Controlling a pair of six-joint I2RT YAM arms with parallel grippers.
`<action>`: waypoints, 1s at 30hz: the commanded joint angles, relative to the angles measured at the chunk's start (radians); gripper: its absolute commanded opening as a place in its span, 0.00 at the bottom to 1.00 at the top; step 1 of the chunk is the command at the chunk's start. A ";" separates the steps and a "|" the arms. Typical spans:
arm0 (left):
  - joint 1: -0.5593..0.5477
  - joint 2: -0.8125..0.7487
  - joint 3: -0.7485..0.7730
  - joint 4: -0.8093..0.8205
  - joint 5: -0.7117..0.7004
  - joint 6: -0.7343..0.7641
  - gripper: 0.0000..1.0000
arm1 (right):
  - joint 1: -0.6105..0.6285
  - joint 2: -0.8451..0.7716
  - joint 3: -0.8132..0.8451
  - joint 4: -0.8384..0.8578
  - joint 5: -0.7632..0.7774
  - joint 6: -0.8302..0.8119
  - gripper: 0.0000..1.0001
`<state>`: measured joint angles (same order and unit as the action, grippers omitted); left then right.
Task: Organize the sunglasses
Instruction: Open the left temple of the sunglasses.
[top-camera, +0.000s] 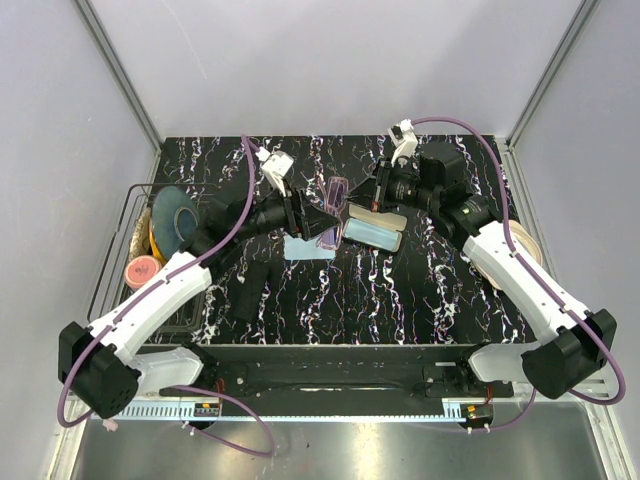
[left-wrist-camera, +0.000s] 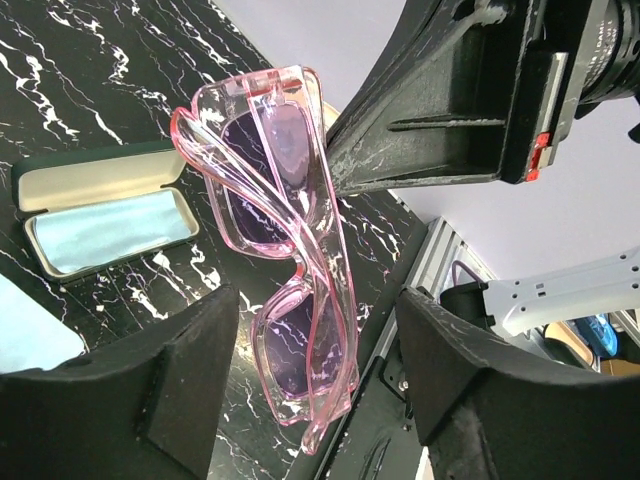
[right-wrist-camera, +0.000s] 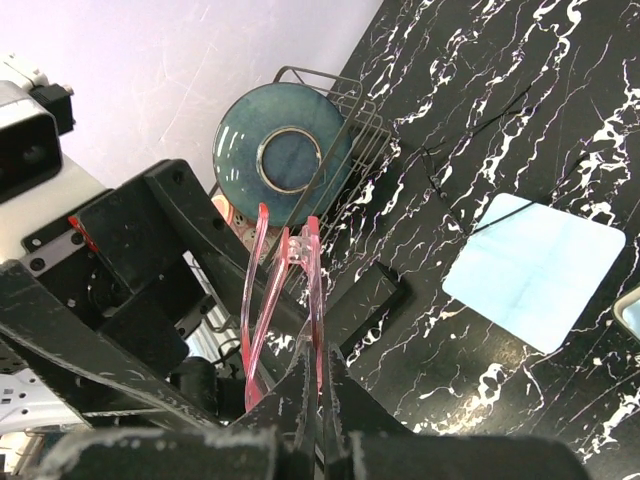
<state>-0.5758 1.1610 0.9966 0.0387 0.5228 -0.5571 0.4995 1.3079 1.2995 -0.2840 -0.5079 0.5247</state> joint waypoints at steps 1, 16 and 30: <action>-0.010 0.012 0.025 0.027 0.003 0.020 0.67 | 0.007 0.001 0.023 0.049 0.002 0.060 0.00; -0.021 -0.093 0.024 -0.036 -0.148 0.128 0.99 | 0.007 -0.001 -0.005 0.066 -0.021 0.061 0.00; 0.013 -0.141 -0.023 -0.011 -0.133 0.077 0.42 | 0.007 -0.007 0.000 0.098 -0.070 0.060 0.00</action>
<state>-0.5690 0.9974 0.9829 -0.0502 0.3477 -0.4618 0.4995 1.3125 1.2896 -0.2562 -0.5327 0.5846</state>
